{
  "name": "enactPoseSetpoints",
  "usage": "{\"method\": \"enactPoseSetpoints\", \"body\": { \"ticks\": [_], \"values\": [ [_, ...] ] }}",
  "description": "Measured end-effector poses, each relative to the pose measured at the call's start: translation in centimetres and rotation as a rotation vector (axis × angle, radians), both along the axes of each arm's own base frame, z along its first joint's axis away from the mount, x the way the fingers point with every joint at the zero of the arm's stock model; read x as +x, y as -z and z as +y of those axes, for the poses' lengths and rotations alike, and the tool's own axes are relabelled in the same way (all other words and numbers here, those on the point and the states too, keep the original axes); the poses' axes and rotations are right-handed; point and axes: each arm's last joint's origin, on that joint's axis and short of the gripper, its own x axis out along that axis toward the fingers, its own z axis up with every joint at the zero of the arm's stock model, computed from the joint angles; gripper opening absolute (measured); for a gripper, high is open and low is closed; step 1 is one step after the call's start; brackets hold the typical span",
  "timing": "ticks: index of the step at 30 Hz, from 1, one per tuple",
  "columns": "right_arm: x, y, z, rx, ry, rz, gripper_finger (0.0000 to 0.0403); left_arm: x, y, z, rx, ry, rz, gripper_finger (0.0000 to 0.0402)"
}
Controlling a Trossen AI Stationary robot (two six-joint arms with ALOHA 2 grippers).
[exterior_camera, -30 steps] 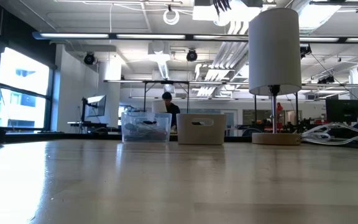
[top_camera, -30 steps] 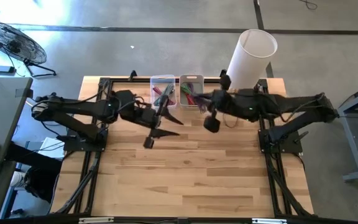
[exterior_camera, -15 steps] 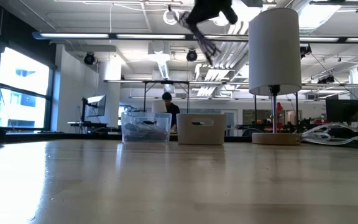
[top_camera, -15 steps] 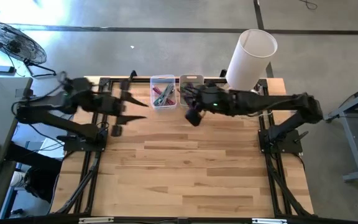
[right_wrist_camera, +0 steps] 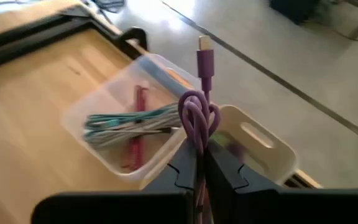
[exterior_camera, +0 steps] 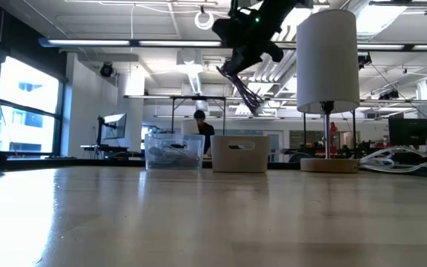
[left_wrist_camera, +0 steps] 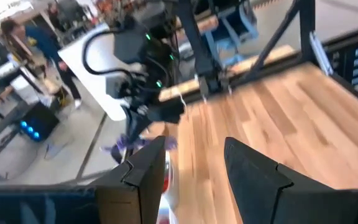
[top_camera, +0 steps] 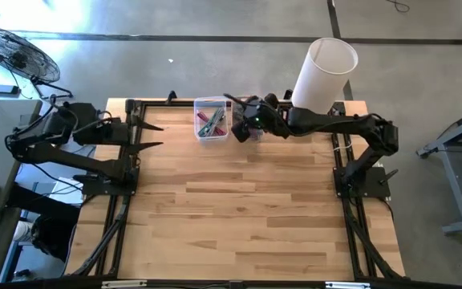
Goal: Pick & Place USB Port
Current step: Put the violet charger cable into the gray bin, then return to Home Position
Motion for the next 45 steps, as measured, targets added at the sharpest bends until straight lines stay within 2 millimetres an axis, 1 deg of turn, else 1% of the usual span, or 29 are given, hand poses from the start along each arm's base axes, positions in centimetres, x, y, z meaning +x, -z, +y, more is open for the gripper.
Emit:
{"method": "enactPoseSetpoints", "body": {
  "ticks": [8, 11, 17, 23, 26, 33, 36, 39, 42, 45],
  "values": [
    [-1.0, 0.1, -3.2, 0.019, 0.125, -0.025, 0.0005, 0.2, 0.7, 0.0, -0.002, -0.004, 0.08, 0.0161],
    [-1.0, 0.4, -4.0, 0.033, 0.147, -0.029, 0.0005, 0.2, 0.9, 0.0, 0.001, -0.01, 0.098, 0.0161],
    [-0.1, 2.8, -5.0, 0.089, 0.139, 0.016, 0.0005, 0.0, 1.2, 0.2, 0.018, -0.067, 0.127, 0.0161],
    [0.6, 4.4, -5.4, 0.112, 0.135, 0.05, 0.0007, -0.2, 1.4, 0.2, 0.021, -0.069, 0.151, 0.0161],
    [0.7, 4.8, -5.7, 0.129, 0.127, 0.059, 0.0031, -0.2, 1.5, 0.2, 0.022, -0.069, 0.163, 0.0161],
    [0.4, 4.8, -6.4, 0.138, 0.135, 0.054, 0.0097, -0.2, 1.5, 0.2, 0.015, -0.071, 0.161, 0.0161],
    [0.5, 4.9, -6.4, 0.172, 0.115, 0.039, 0.012, -0.2, 1.5, 0.2, 0.006, -0.069, 0.16, 0.0161],
    [0.5, 4.9, -6.4, 0.166, 0.105, 0.045, 0.0139, -0.2, 1.5, 0.2, -0.001, -0.06, 0.159, 0.0161],
    [0.7, 4.7, -6.4, 0.166, 0.064, 0.028, 0.0153, -0.2, 1.5, 0.2, -0.005, -0.057, 0.16, 0.0161],
    [1.4, 4.2, -6.3, 0.19, -0.046, -0.049, 0.0159, -0.2, 1.6, 0.1, -0.011, -0.052, 0.167, 0.0161]
  ]
}}
